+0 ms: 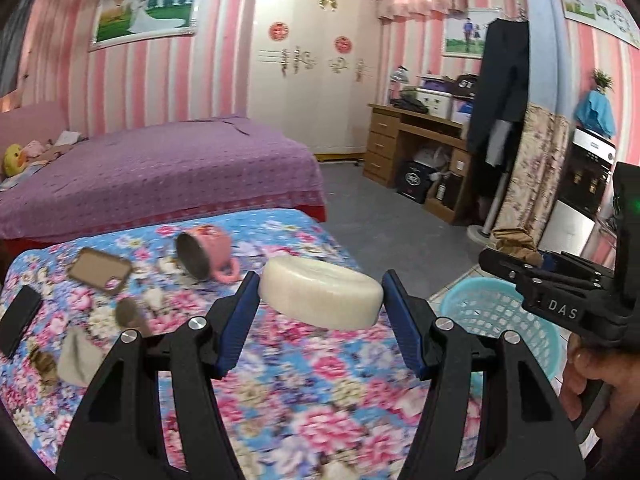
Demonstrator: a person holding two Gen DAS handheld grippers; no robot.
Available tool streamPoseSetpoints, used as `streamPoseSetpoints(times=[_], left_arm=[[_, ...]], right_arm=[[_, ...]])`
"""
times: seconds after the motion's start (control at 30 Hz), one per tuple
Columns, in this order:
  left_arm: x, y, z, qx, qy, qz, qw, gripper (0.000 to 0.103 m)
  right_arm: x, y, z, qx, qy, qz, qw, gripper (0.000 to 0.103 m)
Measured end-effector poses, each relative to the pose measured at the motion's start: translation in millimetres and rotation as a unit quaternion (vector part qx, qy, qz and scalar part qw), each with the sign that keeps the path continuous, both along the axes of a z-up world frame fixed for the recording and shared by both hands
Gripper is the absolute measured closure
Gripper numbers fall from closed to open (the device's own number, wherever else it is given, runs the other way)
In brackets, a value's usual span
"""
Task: Collect trash
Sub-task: 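Carry the tape roll and brown cloth over the blue basket, then open both tools to drop the items into the basket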
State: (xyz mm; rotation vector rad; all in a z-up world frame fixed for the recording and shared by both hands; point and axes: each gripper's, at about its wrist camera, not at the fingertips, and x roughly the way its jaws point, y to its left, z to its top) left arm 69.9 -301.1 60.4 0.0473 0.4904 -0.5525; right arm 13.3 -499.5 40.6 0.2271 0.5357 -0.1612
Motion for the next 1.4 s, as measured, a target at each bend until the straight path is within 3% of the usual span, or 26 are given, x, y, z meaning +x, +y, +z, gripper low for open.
streamPoseSetpoints(times=[0.3, 0.87, 0.97, 1.13, 1.3, 1.33, 1.4], left_arm=[[-7.5, -49.4, -0.7, 0.006, 0.000, -0.035, 0.9994, 0.042], [-9.7, -97.0, -6.3, 0.012, 0.011, -0.067, 0.9976, 0.042], [-12.9, -108.7, -5.8, 0.014, 0.011, -0.077, 0.9968, 0.042], [-19.1, -131.4, -9.9, 0.011, 0.020, -0.101, 0.9946, 0.042], [-29.3, -159.5, -15.1, 0.003, 0.037, -0.145, 0.9887, 0.042], [-31.2, -163.3, -15.2, 0.006, 0.035, -0.149, 0.9882, 0.040], [-34.5, -165.1, -13.2, 0.007, 0.020, -0.139, 0.9901, 0.016]], right_arm=[[-12.4, -32.3, -4.7, 0.002, 0.006, -0.031, 1.000, 0.052], [-27.9, -72.7, -20.2, 0.009, 0.028, -0.074, 0.997, 0.050], [-32.2, -80.4, -19.6, -0.002, 0.028, -0.106, 0.994, 0.036], [-53.0, -102.4, -12.5, 0.006, -0.001, -0.177, 0.984, 0.028], [-73.3, -124.7, -10.9, 0.025, -0.026, -0.237, 0.971, 0.027], [-76.2, -127.8, -11.3, 0.029, -0.030, -0.243, 0.969, 0.027], [-79.0, -130.2, -12.4, 0.032, -0.031, -0.250, 0.967, 0.026]])
